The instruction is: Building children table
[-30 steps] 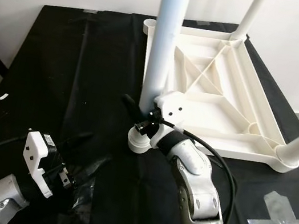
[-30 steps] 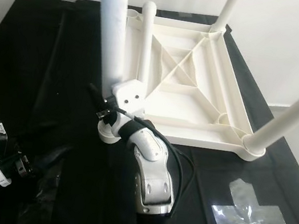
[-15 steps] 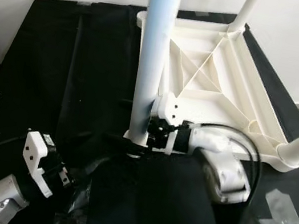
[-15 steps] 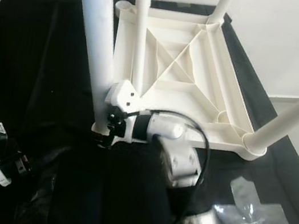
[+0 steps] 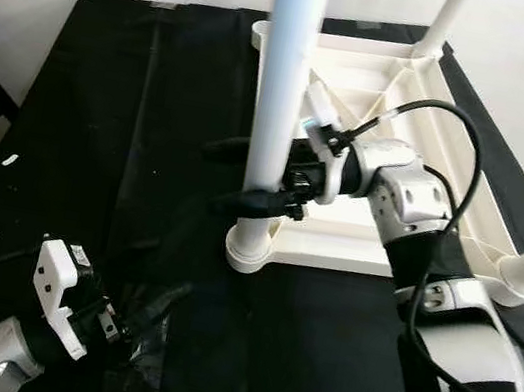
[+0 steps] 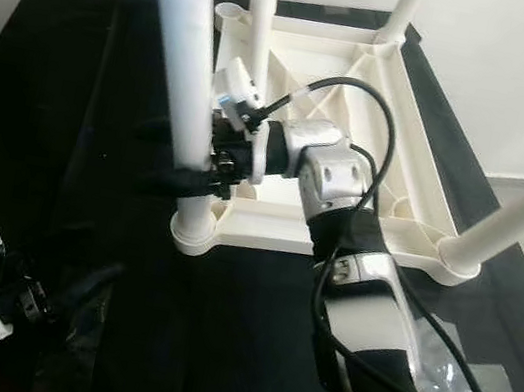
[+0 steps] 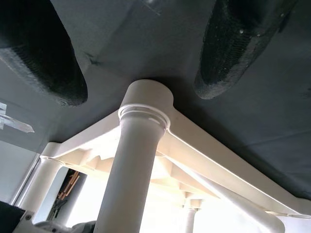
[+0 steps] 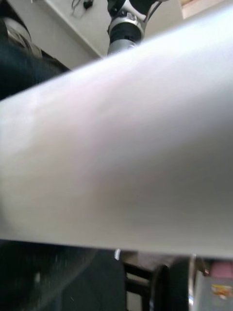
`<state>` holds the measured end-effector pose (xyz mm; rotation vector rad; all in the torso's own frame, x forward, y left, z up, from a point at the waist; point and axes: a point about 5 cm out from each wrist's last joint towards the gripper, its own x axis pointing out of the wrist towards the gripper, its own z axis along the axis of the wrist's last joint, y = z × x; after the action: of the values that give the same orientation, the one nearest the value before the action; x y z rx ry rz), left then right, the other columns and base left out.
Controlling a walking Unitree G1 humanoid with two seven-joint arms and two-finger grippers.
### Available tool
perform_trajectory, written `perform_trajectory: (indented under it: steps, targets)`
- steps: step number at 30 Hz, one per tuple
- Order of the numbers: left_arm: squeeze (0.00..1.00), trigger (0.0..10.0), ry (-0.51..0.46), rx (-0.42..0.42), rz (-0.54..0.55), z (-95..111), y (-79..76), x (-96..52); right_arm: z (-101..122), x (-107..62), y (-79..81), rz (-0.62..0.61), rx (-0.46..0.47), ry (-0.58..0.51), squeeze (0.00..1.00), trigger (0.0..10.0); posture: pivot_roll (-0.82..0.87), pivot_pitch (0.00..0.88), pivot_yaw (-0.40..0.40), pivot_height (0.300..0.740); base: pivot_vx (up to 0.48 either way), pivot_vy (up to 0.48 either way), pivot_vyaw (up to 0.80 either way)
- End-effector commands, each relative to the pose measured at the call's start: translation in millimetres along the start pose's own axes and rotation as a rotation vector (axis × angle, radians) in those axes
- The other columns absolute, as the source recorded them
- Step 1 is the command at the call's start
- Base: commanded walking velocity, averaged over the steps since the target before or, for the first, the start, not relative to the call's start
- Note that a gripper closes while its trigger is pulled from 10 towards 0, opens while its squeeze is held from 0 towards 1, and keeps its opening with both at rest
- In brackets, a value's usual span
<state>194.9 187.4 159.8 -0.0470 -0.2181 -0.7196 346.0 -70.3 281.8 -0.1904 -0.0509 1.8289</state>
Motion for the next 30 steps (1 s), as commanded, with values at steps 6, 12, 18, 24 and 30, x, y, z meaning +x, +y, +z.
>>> perform_trajectory:
  steps: [6,12,18,24,30]
  targets:
    - [0.0,10.0,0.017,-0.004,0.004,-0.2,-0.3,-4.3,-4.5,-4.6,-1.9,0.003,0.01,0.017,0.0,0.0,0.01,0.278,-0.035,0.74,0.0,0.0,0.0]
    - [0.0,10.0,-0.004,-0.002,0.03,1.5,0.8,-5.0,-43.8,-27.1,11.3,-0.132,0.033,0.026,0.0,0.0,-0.02,0.273,-0.043,0.74,0.0,0.0,0.0]
    - [0.0,10.0,0.005,0.043,0.066,3.2,4.3,-11.7,-86.7,-20.7,28.2,-0.602,0.147,0.077,0.0,0.0,-0.05,0.275,-0.049,0.74,0.0,0.0,0.0]
    - [0.0,10.0,0.02,0.079,0.094,1.1,6.7,-17.4,-109.2,-3.9,53.6,-1.27,0.312,0.181,0.0,0.0,-0.07,0.248,-0.026,0.74,0.0,0.0,0.0]
    - [0.0,10.0,0.027,0.086,0.092,-1.7,7.6,-16.9,-105.6,8.4,45.5,-1.285,0.321,0.141,0.0,0.0,-0.05,0.222,-0.037,0.74,0.0,0.0,0.0]
